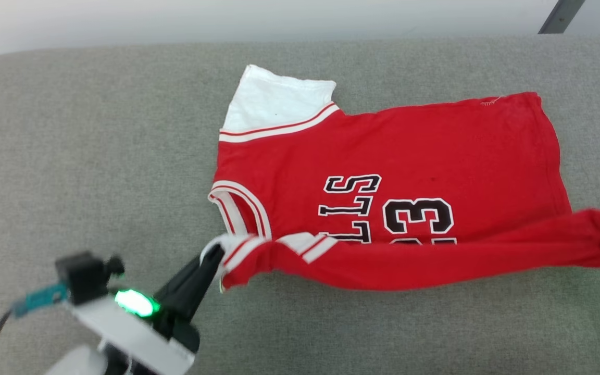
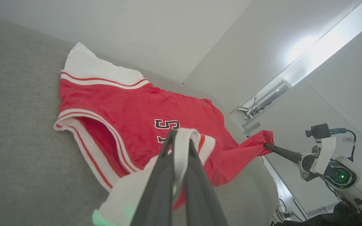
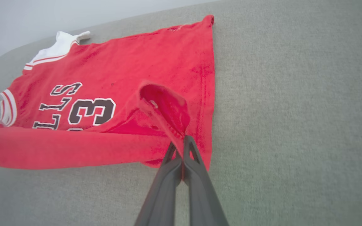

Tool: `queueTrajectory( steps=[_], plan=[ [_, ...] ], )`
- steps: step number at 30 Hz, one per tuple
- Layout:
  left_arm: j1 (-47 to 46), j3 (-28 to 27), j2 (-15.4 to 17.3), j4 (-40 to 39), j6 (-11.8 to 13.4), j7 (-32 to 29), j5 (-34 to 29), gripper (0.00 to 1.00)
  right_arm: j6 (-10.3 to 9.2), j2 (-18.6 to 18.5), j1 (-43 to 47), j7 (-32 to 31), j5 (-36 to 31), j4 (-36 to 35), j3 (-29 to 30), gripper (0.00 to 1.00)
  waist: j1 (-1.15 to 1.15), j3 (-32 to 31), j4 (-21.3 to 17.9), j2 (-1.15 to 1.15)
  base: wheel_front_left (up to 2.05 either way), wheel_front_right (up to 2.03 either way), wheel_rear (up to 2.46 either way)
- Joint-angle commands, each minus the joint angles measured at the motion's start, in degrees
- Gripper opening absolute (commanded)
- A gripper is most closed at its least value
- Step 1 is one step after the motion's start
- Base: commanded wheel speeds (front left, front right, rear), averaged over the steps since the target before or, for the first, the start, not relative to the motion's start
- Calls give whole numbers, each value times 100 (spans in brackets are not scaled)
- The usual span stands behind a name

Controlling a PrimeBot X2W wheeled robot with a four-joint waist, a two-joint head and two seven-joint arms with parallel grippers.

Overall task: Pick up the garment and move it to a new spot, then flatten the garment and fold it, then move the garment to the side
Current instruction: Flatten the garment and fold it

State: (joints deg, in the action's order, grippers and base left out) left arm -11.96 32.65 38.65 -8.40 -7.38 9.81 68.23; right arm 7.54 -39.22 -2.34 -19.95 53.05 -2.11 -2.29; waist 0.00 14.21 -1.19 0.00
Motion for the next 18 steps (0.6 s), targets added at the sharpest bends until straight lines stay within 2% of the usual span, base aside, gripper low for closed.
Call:
queueTrajectory(
  steps=[1,5,9,18],
  plan=[
    [-193,31,-46,98,-12,-53,43,0,-11,84,-172,-81,-49,43,23,0,0,44,-34,0,0,0,0],
    [-877,215,-176,606,-13,-239,137,0,-11,375,-784,-318,-240,401,-19,0,0,175,-103,0,0,0,0],
    [-1411,376,-337,1246,-13,-182,156,0,-11,564,-1268,-300,-391,934,-43,0,0,331,-114,0,0,0,0],
    [-2073,879,-546,2535,-12,36,-32,0,-11,696,-1779,67,-549,1624,-291,0,0,730,-133,0,0,0,0]
  ],
)
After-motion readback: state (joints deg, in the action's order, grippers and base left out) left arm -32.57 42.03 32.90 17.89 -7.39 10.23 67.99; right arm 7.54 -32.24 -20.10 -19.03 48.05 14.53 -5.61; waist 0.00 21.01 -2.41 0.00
